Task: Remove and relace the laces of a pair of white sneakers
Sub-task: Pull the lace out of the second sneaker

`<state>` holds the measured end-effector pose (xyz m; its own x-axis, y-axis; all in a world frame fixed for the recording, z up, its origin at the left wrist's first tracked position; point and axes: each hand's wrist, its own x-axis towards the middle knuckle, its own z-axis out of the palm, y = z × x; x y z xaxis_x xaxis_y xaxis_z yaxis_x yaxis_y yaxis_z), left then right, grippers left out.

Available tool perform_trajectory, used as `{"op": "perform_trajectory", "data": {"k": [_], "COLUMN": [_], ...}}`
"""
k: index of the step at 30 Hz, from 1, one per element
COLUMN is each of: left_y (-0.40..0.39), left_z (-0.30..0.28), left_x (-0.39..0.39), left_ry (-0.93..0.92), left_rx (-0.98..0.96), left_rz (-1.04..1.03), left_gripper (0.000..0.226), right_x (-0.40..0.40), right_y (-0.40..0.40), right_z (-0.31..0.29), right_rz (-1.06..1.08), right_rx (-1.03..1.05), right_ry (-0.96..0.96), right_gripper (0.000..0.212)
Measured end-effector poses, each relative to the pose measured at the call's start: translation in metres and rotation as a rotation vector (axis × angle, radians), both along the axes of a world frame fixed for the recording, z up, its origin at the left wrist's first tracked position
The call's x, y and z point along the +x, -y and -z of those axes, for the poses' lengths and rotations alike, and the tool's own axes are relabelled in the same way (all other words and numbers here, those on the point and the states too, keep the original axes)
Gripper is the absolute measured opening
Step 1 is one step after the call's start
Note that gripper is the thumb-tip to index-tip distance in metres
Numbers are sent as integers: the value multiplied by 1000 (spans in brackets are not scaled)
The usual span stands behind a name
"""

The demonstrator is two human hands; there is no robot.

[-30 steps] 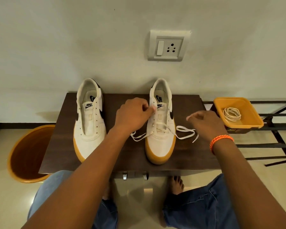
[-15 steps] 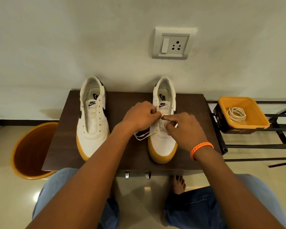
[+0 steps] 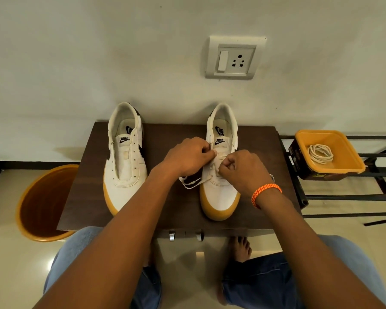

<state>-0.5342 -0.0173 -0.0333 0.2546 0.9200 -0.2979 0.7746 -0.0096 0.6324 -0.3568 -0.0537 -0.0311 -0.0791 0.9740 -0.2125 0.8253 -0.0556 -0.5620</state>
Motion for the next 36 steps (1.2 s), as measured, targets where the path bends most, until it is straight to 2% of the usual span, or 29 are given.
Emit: {"op": "perform_trajectory", "data": {"k": [5, 9, 12, 14, 19, 22, 26, 30, 36], "left_y": [-1, 0, 1, 1, 0, -1, 0, 0, -1], "left_z": [-1, 0, 0, 1, 0, 0, 1, 1, 0], "left_x": [-3, -1, -1, -2, -3, -3, -2, -2, -3], "left_ry": [-5, 40, 56, 67, 69, 63, 74, 66, 51], "left_rx": [-5, -11, -2, -8, -9, -22, -8, -10, -24], "left_rz": [1, -12, -14, -10, -3, -4, -6, -3, 7], "left_gripper": [36, 35, 36, 37, 38, 37, 35, 36, 36], "right_x": [20, 23, 13, 5, -1, 7, 9, -3, 2], "right_y": [0, 3, 2, 1, 0, -3, -3, 1, -3], "right_z": [-13, -16, -10, -3, 4, 2, -1, 2, 2], "right_rz": [44, 1, -28, -31, -34, -17, -27, -92, -45], "right_rx": [-40, 53, 46, 51, 49, 9, 49, 66, -31], "right_ry": [-1, -59, -72, -69, 17, -2, -47, 6, -34], "right_gripper": [16, 9, 9, 14, 10, 13, 3, 8, 11]}}
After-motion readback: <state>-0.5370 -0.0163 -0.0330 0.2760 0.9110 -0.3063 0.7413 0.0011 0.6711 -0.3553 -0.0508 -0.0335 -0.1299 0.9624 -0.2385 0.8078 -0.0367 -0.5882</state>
